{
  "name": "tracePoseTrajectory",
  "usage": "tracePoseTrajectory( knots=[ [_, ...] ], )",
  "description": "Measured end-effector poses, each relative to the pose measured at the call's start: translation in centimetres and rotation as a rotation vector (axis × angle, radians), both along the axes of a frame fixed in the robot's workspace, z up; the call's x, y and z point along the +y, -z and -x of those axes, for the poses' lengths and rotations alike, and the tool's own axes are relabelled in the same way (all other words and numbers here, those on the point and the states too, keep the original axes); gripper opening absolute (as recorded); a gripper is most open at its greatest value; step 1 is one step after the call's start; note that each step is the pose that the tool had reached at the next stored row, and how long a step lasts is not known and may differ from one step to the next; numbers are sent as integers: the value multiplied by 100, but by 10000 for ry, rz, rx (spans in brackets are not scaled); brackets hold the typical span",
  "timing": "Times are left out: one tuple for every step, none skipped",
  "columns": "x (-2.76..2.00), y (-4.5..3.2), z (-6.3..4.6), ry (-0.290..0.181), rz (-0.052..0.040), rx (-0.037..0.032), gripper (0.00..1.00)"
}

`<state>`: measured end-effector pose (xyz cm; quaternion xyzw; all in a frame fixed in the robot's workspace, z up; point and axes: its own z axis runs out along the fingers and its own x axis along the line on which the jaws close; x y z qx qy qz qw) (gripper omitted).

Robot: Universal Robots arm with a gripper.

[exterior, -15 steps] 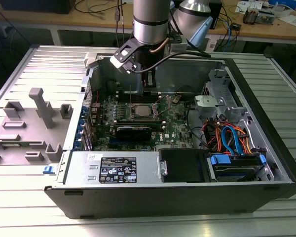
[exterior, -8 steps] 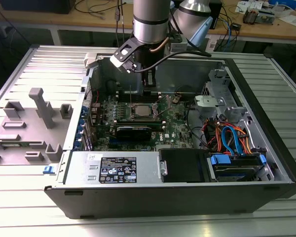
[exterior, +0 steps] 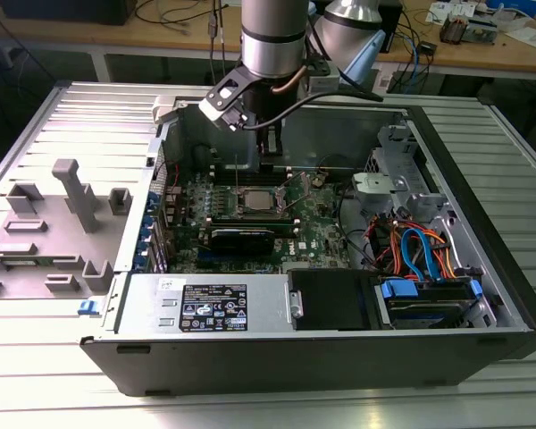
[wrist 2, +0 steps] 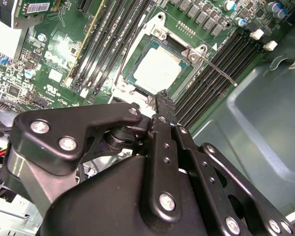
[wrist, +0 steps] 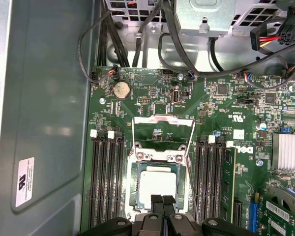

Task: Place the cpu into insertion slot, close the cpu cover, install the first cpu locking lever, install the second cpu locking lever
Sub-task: 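Close the cpu cover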

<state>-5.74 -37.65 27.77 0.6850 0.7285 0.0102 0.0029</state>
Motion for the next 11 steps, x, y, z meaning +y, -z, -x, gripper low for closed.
tracePoseTrajectory(
  knots=[
    [0,-1,0,0,-1,0,11],
    [0,-1,0,0,-1,0,11],
    [0,-2,0,0,1,1,11],
    [0,-4,0,0,1,1,11],
    [0,-8,0,0,2,1,11],
    [0,-11,0,0,0,0,11],
    [0,-13,0,0,1,0,11],
    [0,-16,0,0,1,1,11],
    [0,-18,0,0,1,1,11],
    [0,-26,0,0,2,1,11],
    [0,-30,0,-1,1,0,11]
  ],
)
